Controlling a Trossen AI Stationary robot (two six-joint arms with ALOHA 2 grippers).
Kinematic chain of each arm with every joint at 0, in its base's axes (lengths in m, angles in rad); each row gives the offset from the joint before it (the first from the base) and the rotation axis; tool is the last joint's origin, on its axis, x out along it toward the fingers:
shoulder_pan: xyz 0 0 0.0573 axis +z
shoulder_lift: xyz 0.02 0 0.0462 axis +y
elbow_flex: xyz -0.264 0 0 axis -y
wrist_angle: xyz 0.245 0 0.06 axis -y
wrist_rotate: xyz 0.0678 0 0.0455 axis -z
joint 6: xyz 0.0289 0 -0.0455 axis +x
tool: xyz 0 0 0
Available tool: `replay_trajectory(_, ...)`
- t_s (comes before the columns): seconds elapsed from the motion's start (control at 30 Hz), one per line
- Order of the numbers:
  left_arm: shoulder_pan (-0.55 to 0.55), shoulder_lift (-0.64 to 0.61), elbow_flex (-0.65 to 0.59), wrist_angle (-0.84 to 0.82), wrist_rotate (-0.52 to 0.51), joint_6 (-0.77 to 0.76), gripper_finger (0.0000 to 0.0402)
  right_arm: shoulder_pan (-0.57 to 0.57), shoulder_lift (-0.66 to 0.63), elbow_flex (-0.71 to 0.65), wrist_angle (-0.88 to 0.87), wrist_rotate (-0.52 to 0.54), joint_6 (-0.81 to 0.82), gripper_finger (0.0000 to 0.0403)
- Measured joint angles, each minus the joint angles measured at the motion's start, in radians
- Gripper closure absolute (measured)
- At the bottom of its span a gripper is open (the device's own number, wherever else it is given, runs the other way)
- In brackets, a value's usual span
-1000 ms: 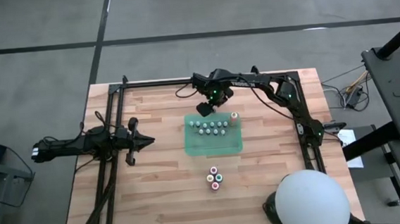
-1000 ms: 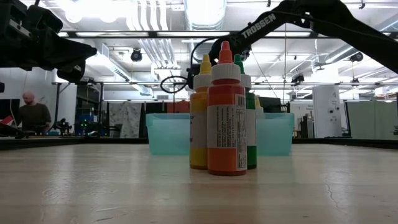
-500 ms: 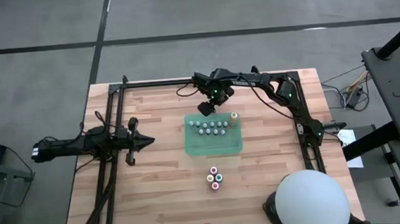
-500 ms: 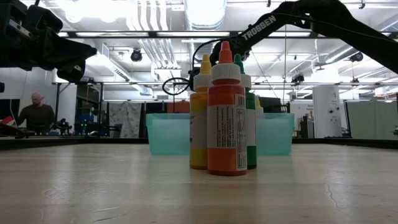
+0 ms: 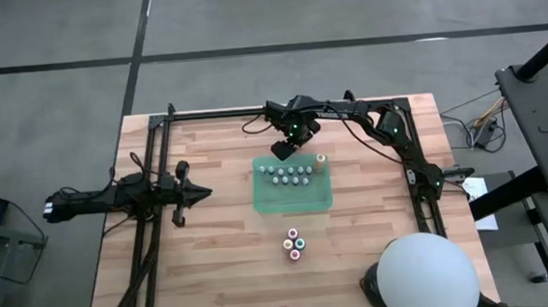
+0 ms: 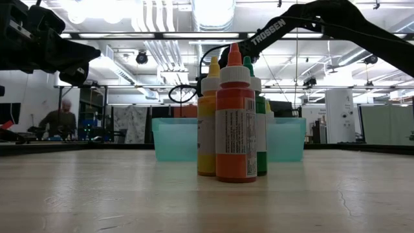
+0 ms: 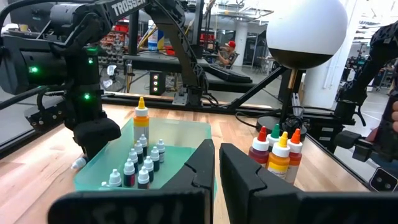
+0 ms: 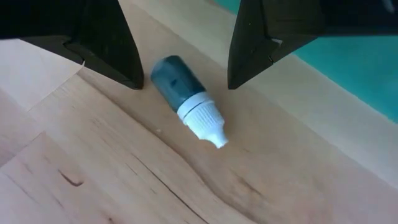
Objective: Pick & Place food coloring
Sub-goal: Put the small green food coloring bottle into the green container
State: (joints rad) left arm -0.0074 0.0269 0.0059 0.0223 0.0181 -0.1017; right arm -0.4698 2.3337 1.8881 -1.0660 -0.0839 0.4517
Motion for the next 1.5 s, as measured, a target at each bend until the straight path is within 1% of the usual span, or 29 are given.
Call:
replay_trajectory(0.33,0.001,0.000,0.000,0.000,0.000,0.000,0.0401,-0.001,0.000,0.000,-0.001,0.004,-0.024,0.0205)
replay_trajectory(0.5,0.001,0.000,0.000,0.000,0.000,0.000,0.0401,0.000,0.000,0.000,-0.002,0.007,-0.132,0.0215)
replay_trajectory(0.67,0.001,0.000,0.000,0.000,0.000,0.000,0.0401,0.001,0.000,0.000,-0.001,0.007,-0.300,0.0216)
replay_trajectory(0.8,0.000,0.000,0.000,0.000,0.000,0.000,0.0401,0.001,0.000,0.000,0.000,0.006,-0.393,0.0216)
replay_trajectory(0.93,0.000,0.000,0.000,0.000,0.000,0.000,0.0401,0.001,0.000,0.000,0.000,0.006,-0.430,0.0216)
replay_trajectory(1.1,0.000,0.000,0.000,0.000,0.000,0.000,0.0401,0.001,0.000,0.000,0.000,0.007,-0.430,0.0218)
replay_trajectory(1.23,0.000,0.000,0.000,0.000,0.000,0.000,0.0401,0.000,0.000,0.000,0.001,0.009,-0.437,0.0237)
replay_trajectory(1.5,0.000,0.000,0.000,0.000,0.000,0.000,0.0401,-0.001,0.000,0.005,0.010,0.008,-0.457,0.0308)
